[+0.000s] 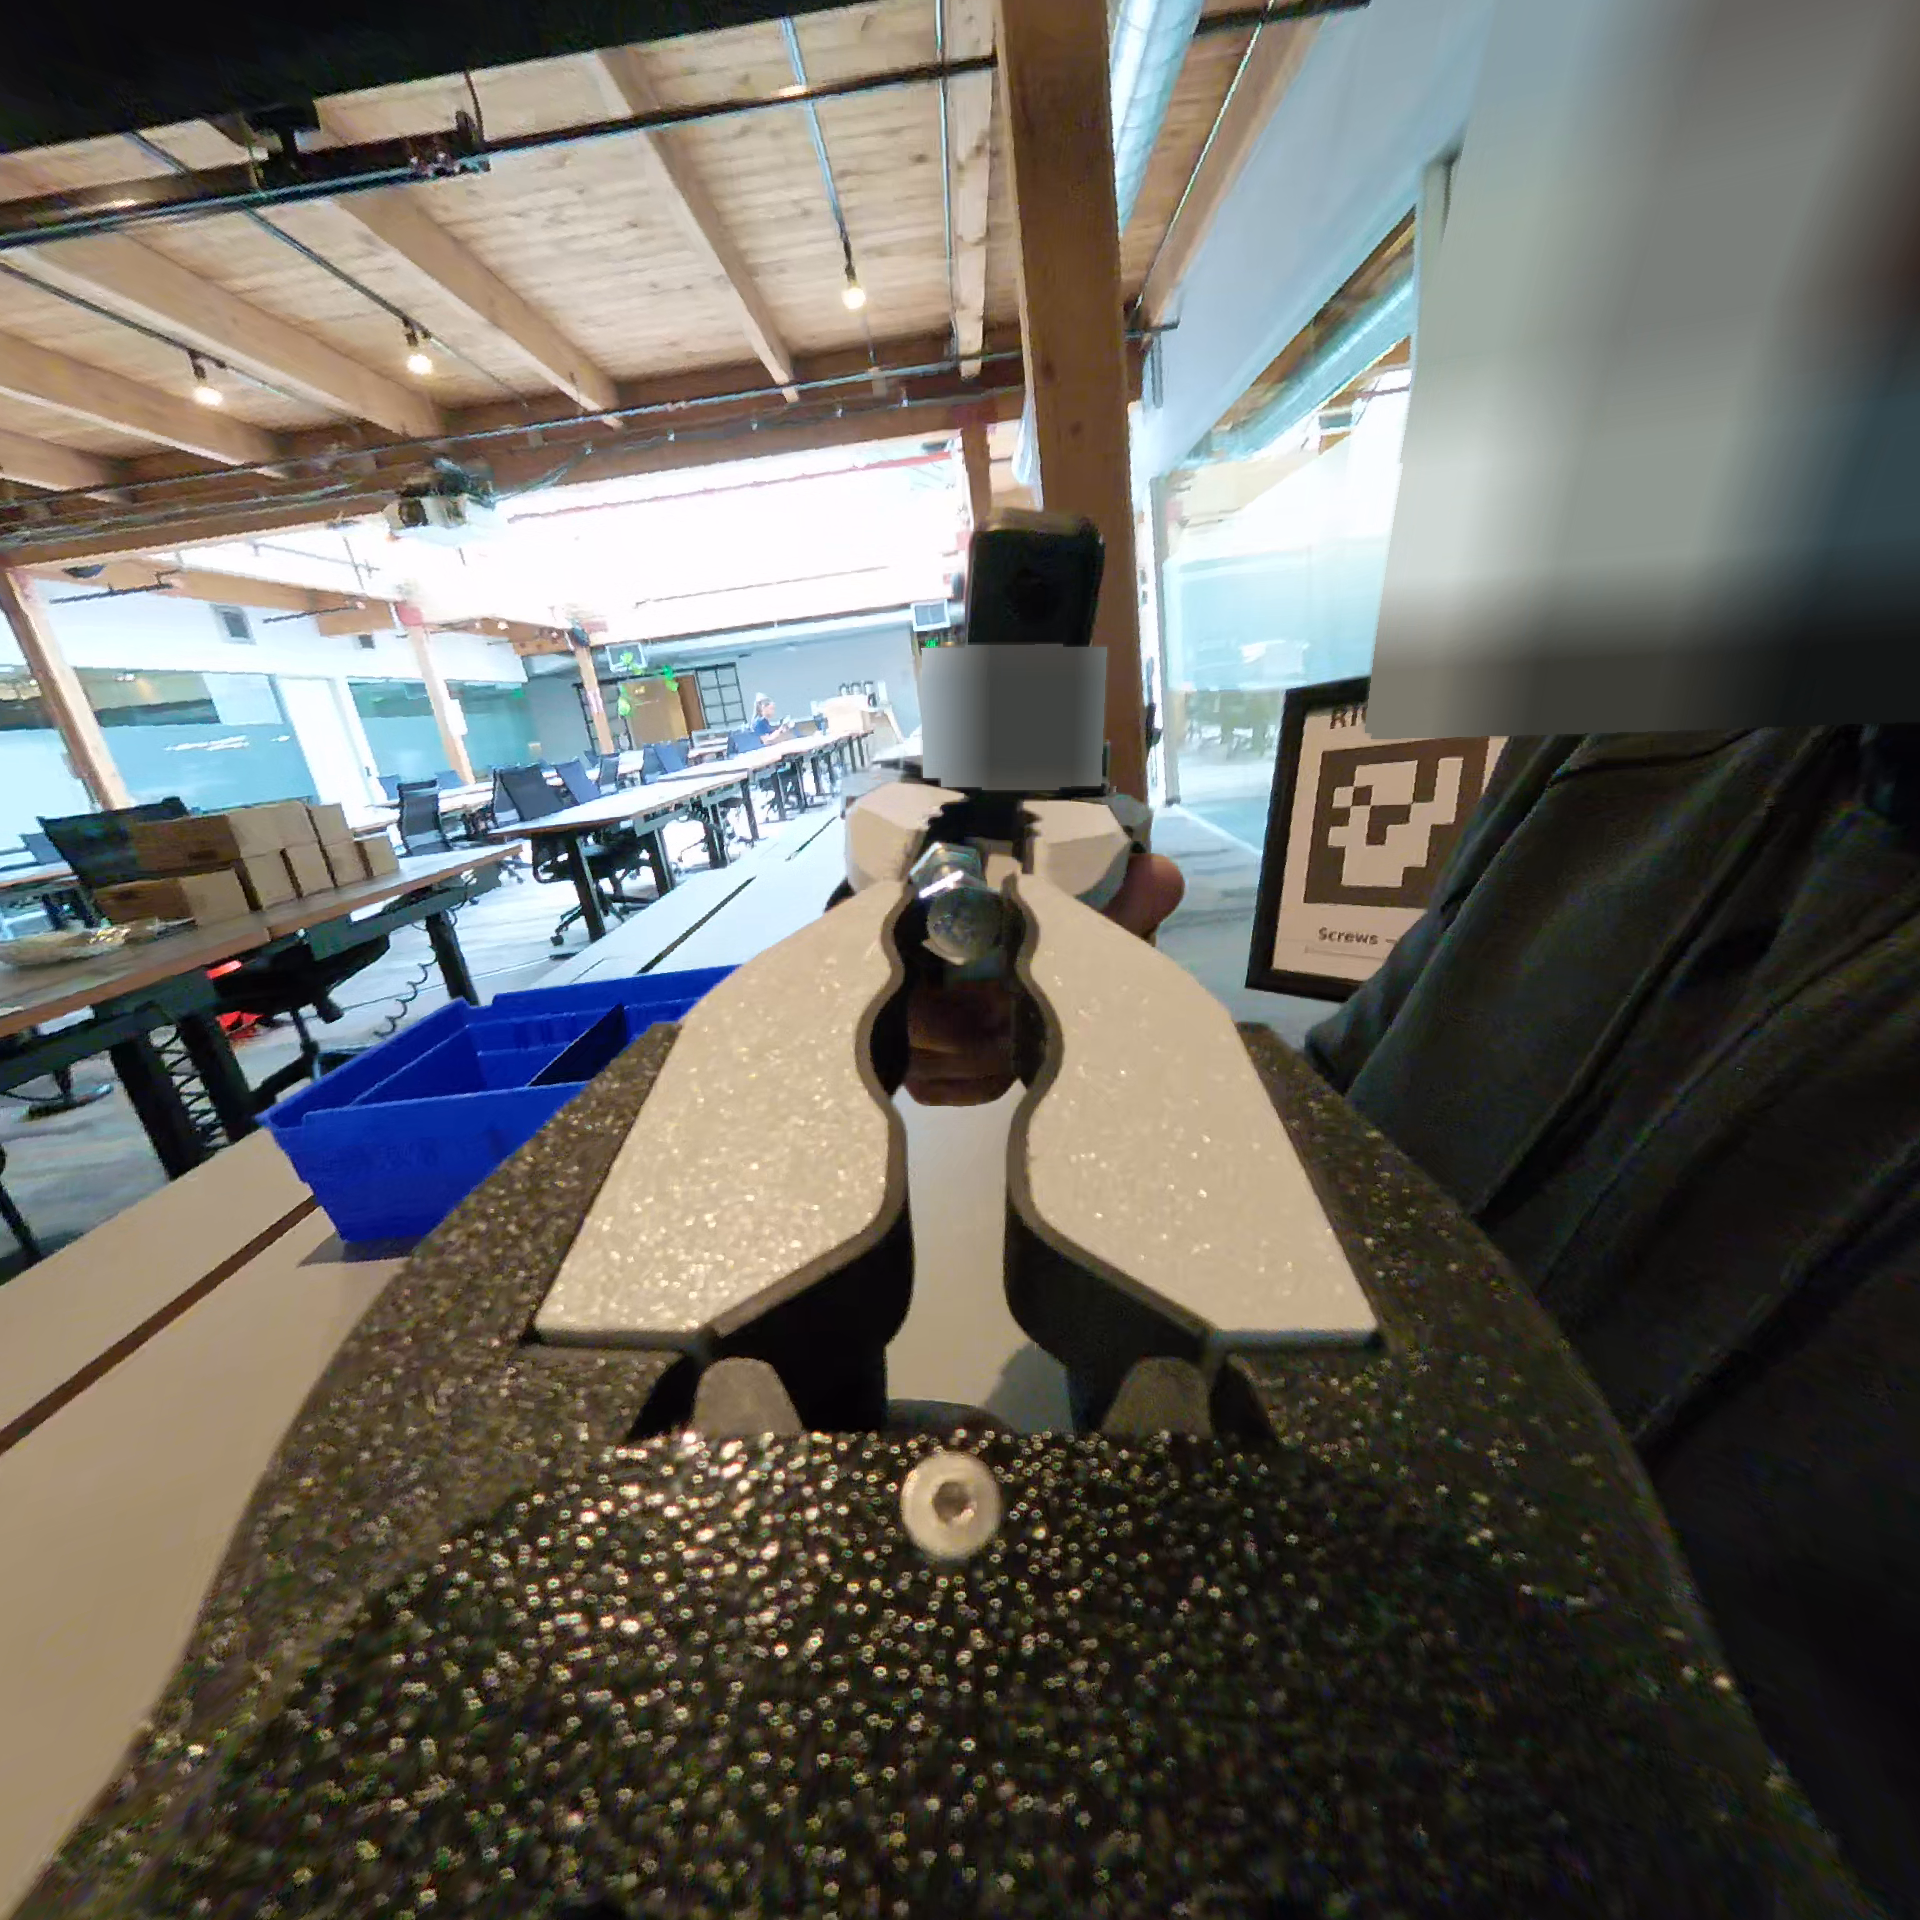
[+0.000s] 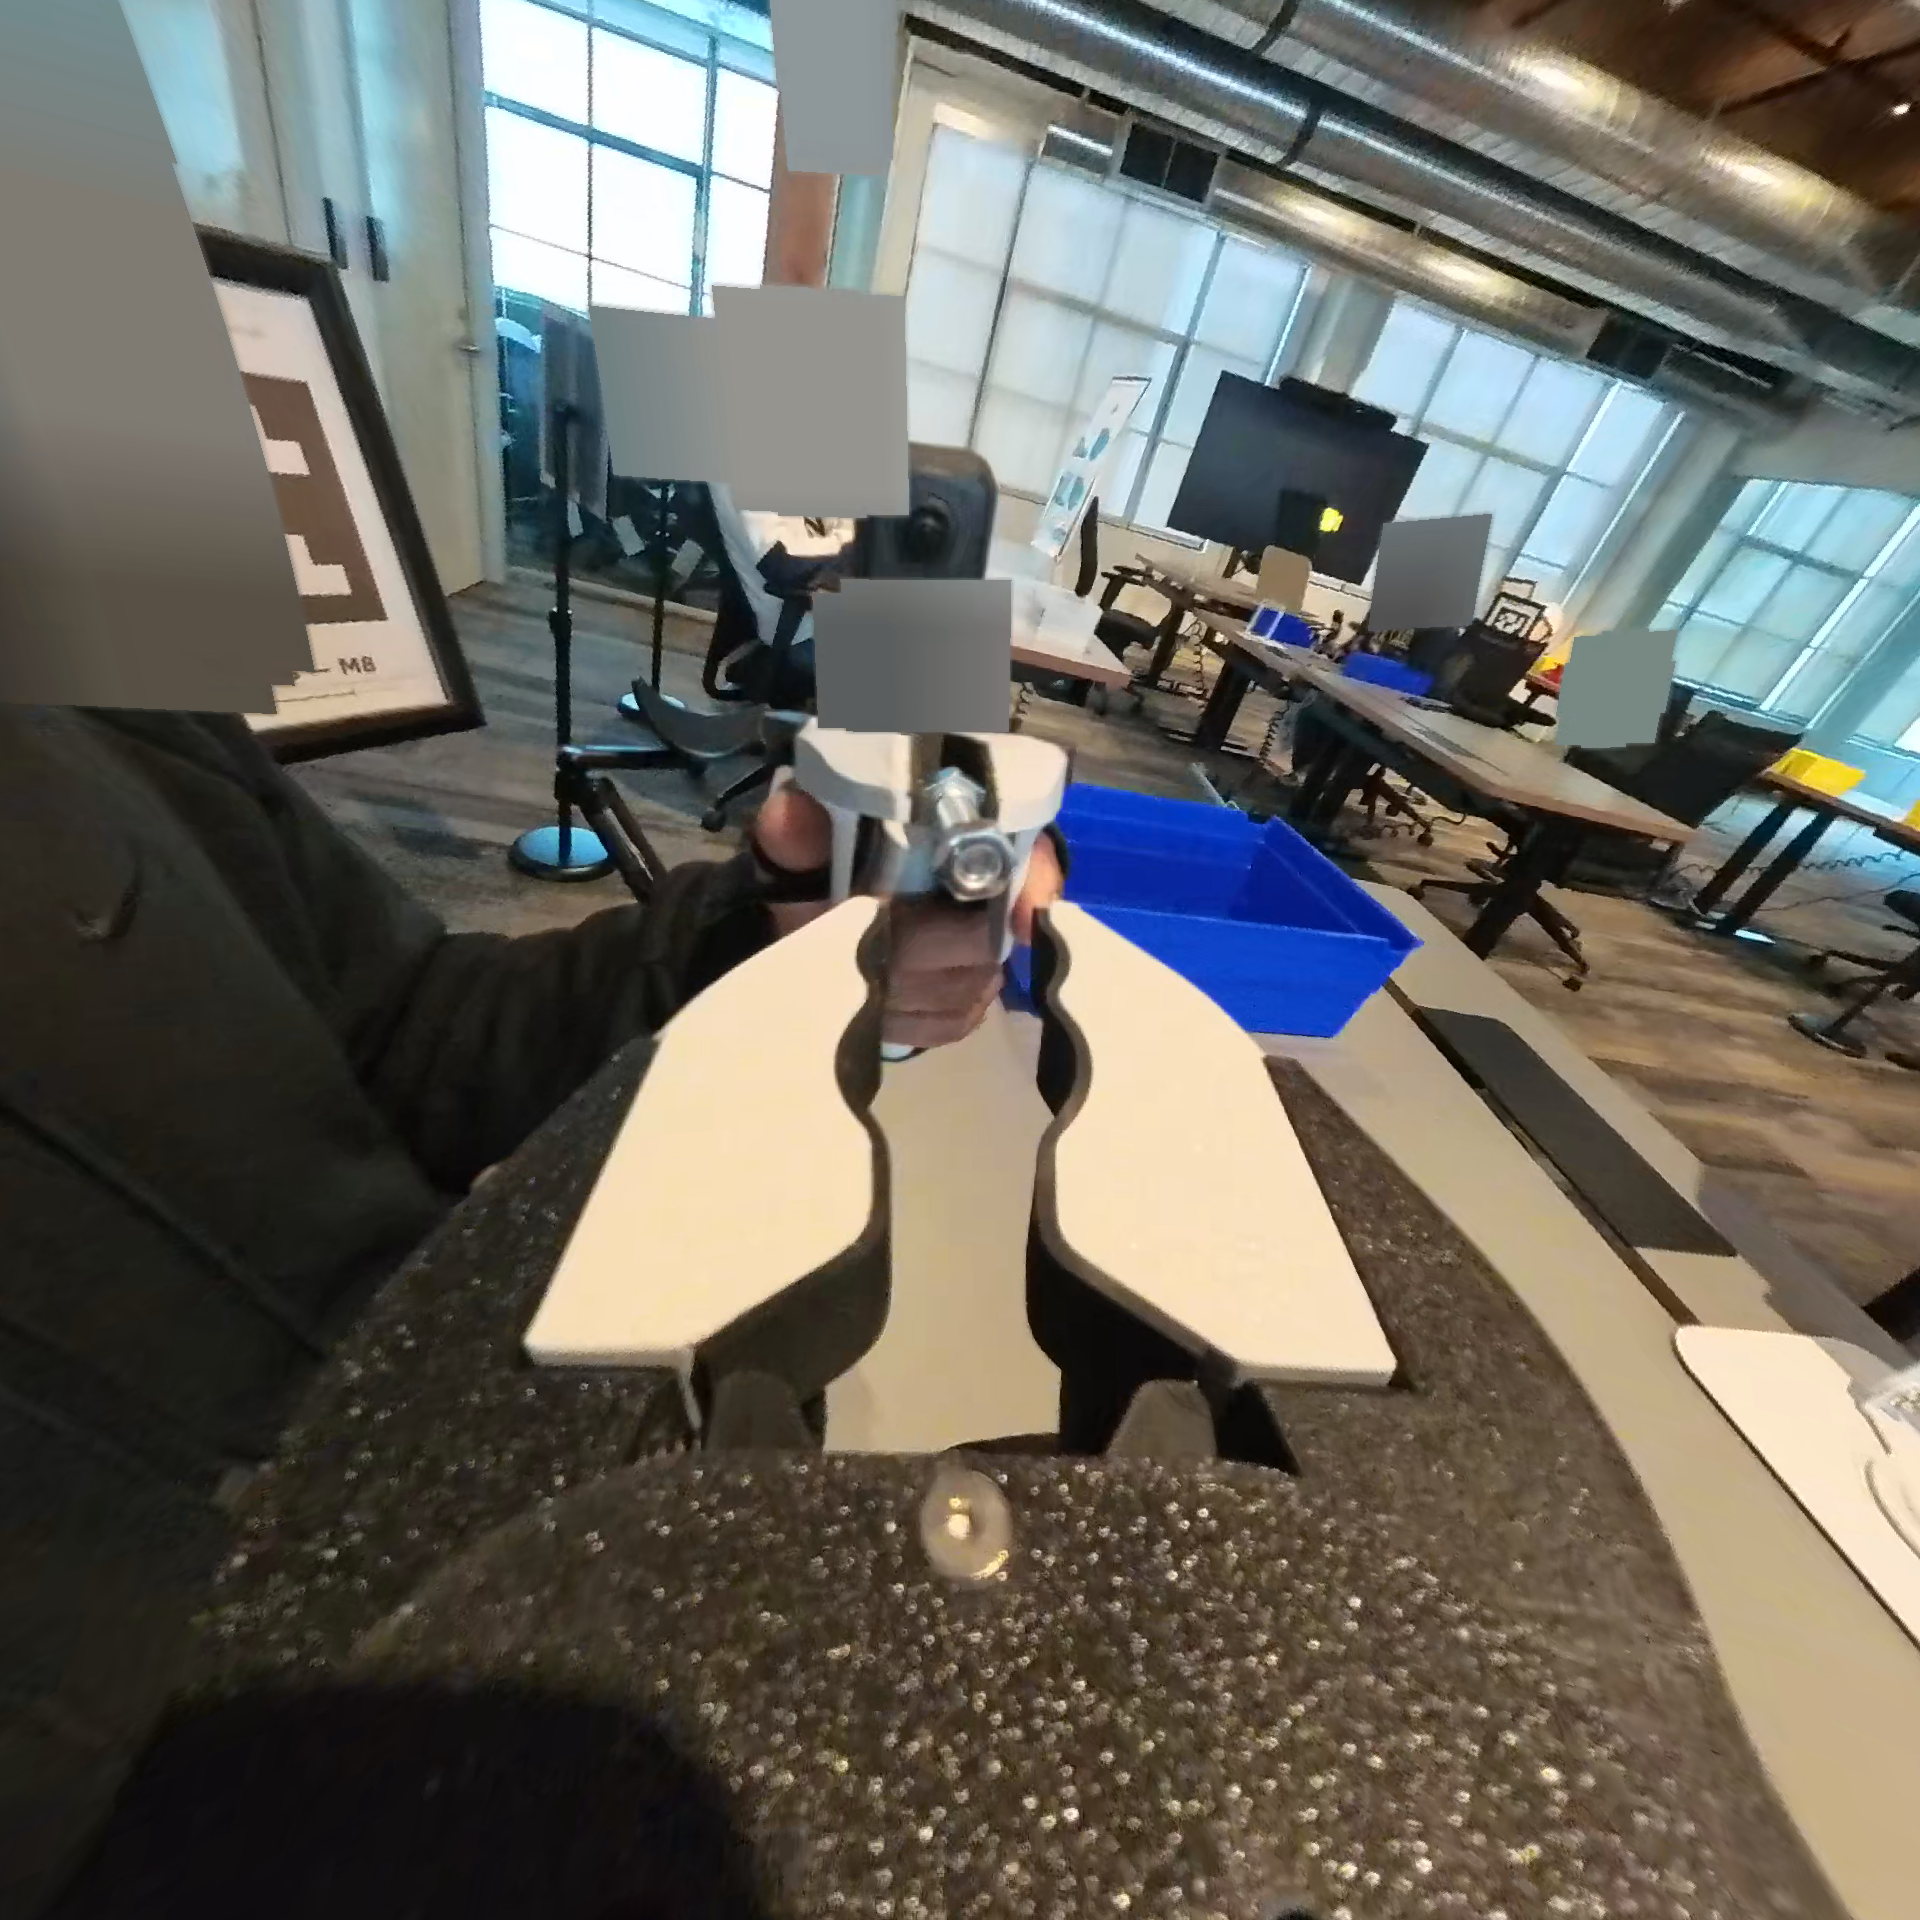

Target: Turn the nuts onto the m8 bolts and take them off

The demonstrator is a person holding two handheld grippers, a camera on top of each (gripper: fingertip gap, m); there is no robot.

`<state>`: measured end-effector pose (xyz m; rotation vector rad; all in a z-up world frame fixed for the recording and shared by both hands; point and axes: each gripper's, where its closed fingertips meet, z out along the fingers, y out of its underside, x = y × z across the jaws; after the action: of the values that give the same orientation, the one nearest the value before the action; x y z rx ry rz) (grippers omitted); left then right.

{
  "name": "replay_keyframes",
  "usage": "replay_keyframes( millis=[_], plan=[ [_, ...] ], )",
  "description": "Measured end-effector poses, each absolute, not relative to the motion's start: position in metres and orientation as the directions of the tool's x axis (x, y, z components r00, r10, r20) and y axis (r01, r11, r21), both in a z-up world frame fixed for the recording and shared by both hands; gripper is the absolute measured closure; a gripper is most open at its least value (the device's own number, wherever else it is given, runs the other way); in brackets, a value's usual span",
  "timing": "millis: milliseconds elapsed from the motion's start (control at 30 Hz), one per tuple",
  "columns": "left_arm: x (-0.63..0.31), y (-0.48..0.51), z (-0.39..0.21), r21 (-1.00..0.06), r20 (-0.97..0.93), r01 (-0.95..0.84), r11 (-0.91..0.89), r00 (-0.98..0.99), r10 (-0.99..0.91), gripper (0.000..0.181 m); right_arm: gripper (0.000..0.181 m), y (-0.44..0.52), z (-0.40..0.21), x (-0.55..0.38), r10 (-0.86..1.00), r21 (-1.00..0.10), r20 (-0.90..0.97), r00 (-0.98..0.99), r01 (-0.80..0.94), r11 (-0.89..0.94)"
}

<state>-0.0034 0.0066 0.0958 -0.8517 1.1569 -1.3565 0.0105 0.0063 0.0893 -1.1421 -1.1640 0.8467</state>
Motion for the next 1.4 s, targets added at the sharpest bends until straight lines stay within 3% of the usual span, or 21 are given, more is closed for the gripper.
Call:
replay_keyframes(
  millis=[333, 767, 967, 1067, 1200, 1233, 1400],
  plan=[
    [0.004, -0.014, 0.094, -0.971, -0.190, 0.182, 0.158, -0.174, -0.966, 0.167, 0.161, -0.010, 0.105, 0.026, 0.951, -0.971, 0.210, 0.226, -0.062, 0.230],
    [0.001, -0.017, 0.096, -0.967, -0.218, 0.169, 0.193, -0.147, -0.965, 0.167, 0.153, -0.016, 0.096, 0.009, 0.963, -0.980, 0.192, 0.190, -0.015, 0.198],
    [0.004, -0.018, 0.094, -0.978, -0.174, 0.147, 0.149, -0.173, -0.969, 0.167, 0.166, -0.016, 0.094, 0.007, 0.939, -0.962, 0.272, 0.212, 0.022, 0.274],
    [0.006, -0.018, 0.092, -0.991, -0.051, 0.129, 0.021, -0.231, -0.972, 0.167, 0.167, -0.017, 0.093, 0.008, 0.814, -0.856, 0.514, 0.269, 0.106, 0.505],
    [0.007, -0.023, 0.093, -0.980, 0.110, 0.118, -0.159, -0.348, -0.931, 0.167, 0.167, -0.024, 0.094, 0.010, 0.370, -0.451, 0.882, 0.293, 0.289, 0.845],
    [0.008, -0.020, 0.094, -0.979, 0.110, 0.127, -0.161, -0.334, -0.936, 0.167, 0.166, -0.022, 0.096, 0.011, 0.335, -0.426, 0.892, 0.303, 0.320, 0.846],
    [0.002, -0.015, 0.104, -0.973, -0.027, 0.229, -0.033, -0.254, -0.967, 0.167, 0.144, -0.025, 0.111, 0.017, 0.625, -0.701, 0.695, 0.355, 0.141, 0.699]
  ],
)
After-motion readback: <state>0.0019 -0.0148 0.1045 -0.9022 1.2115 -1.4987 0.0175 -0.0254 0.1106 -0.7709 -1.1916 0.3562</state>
